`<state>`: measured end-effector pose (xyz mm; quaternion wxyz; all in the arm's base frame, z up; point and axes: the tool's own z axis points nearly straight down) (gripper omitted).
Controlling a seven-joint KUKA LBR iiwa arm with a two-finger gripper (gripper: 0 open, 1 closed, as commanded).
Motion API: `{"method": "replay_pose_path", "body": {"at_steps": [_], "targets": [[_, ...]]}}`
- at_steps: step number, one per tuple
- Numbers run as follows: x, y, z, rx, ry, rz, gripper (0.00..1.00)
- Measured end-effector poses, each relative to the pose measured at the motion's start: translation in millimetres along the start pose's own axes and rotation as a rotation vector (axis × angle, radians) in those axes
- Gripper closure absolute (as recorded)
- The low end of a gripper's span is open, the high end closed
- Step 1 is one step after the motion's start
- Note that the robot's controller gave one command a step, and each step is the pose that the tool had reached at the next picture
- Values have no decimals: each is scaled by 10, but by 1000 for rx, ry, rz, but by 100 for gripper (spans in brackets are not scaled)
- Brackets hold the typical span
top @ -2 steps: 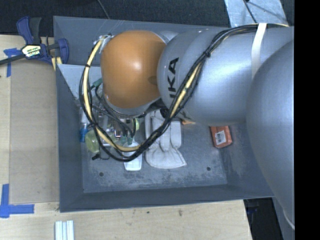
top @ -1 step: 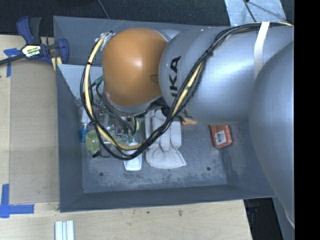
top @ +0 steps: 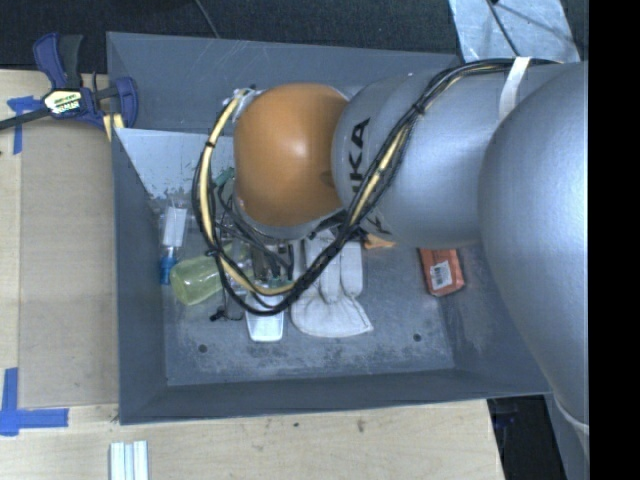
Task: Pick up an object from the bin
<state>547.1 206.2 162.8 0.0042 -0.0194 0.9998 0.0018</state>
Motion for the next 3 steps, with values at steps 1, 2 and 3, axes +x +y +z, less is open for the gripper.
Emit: {"method": "replay_pose_path", "body": {"at_steps": [1,2,3], "targets": [[-97,-205,334,5,8,-90,0],[-263,-433,611,1,4,-64,0],[-382,-638,783,2,6,-135,0]]}}
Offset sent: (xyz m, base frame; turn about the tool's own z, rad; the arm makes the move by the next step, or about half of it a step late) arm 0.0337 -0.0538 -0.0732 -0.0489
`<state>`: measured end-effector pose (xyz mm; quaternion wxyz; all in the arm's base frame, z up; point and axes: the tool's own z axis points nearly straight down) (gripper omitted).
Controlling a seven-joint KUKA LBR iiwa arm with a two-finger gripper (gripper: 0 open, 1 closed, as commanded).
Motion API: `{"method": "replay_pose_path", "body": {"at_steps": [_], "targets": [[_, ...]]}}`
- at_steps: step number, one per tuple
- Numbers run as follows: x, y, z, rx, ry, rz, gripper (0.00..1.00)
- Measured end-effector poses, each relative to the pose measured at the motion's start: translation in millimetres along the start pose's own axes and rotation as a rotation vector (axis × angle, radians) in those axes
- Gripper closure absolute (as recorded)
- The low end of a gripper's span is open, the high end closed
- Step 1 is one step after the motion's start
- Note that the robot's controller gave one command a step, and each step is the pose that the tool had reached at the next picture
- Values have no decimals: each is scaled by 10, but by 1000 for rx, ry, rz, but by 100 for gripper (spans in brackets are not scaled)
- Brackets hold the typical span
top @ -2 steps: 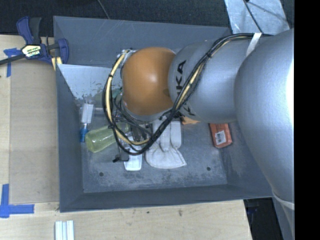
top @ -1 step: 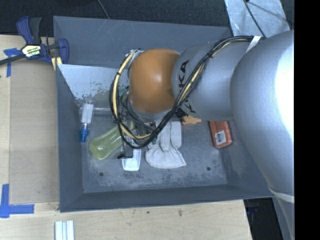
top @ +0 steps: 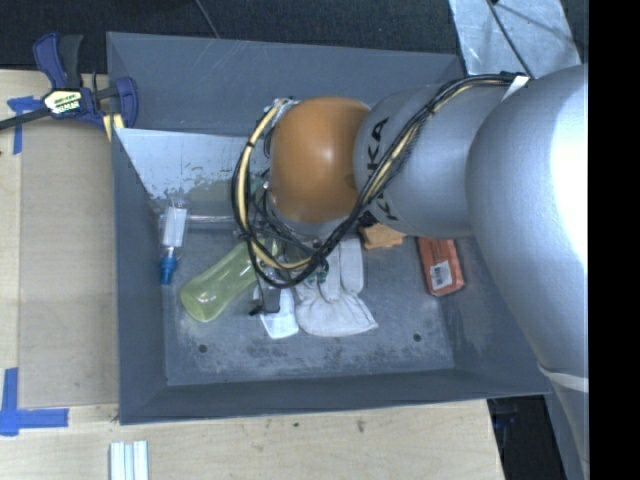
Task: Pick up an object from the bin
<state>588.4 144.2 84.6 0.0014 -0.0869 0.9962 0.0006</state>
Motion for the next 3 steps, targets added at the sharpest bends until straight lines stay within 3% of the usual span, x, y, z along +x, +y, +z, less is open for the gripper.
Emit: {"method": "replay_pose_path", "body": {"at_steps": [1,2,3], "targets": [[165,-180,85,0,-1,-198,0],[29,-86,102,1,1,-450,0],[-87,28,106,-1,-2,-603,0]]}}
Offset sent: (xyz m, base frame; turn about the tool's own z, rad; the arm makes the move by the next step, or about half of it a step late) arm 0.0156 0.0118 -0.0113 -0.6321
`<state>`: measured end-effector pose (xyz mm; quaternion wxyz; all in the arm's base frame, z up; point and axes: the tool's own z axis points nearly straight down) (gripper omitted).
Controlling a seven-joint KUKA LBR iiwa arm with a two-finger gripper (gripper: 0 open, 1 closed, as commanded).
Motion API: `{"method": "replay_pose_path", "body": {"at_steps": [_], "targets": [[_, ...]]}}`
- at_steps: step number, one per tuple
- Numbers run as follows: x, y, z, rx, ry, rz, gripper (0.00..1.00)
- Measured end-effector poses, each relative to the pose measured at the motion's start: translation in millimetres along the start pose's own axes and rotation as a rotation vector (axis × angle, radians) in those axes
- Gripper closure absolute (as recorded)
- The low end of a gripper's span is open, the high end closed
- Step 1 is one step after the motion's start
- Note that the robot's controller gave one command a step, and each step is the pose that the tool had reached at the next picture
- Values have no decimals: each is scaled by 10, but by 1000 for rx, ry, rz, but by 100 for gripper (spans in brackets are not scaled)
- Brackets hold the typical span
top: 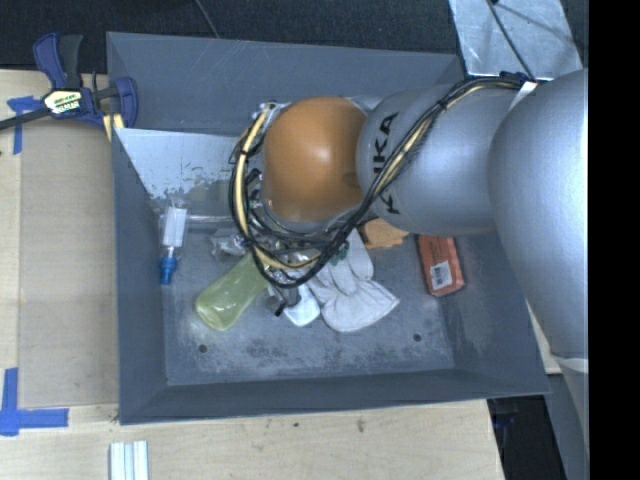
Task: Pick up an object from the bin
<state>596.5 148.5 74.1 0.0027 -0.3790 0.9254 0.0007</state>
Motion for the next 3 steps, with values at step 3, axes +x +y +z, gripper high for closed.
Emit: {"method": "replay_pose_path", "body": {"at_steps": [3], "targets": [[-104,-71,-21,-3,2,-453,0]]}}
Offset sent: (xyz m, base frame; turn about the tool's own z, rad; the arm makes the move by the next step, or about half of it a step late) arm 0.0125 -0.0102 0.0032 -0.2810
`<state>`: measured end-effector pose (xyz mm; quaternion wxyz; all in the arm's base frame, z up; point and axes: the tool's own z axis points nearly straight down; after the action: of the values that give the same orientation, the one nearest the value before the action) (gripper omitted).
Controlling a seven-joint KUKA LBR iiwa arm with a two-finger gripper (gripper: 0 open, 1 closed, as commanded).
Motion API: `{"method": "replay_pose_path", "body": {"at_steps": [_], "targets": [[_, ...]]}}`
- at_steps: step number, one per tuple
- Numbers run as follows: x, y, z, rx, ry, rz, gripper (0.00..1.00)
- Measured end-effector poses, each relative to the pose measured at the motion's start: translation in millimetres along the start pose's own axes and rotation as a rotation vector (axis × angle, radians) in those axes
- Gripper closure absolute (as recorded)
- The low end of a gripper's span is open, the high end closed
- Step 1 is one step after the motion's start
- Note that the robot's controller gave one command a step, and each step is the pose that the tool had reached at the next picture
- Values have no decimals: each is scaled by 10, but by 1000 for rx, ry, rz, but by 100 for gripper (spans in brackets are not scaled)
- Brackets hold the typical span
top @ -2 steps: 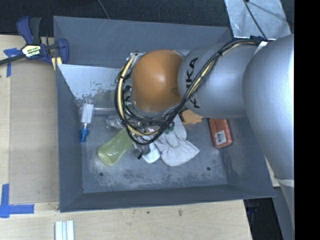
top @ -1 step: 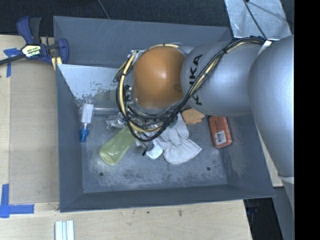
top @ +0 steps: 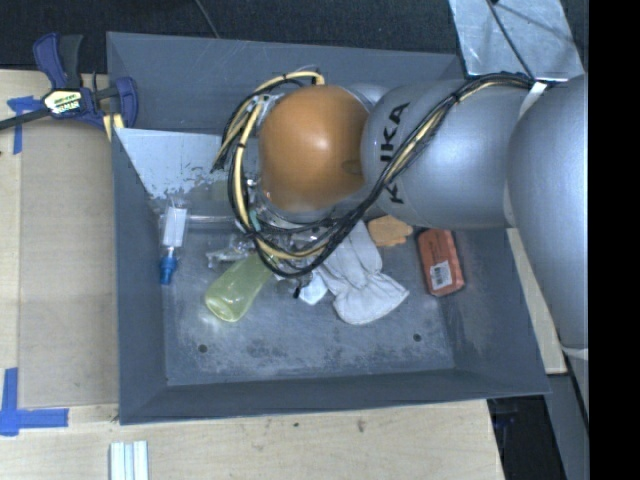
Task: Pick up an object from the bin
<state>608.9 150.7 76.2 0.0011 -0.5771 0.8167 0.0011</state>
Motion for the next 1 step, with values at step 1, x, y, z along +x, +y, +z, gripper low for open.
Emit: {"method": "replay_pose_path", "body": {"at_steps": [1], "targets": [[-39,-17,6,0,0,-37,0]]}}
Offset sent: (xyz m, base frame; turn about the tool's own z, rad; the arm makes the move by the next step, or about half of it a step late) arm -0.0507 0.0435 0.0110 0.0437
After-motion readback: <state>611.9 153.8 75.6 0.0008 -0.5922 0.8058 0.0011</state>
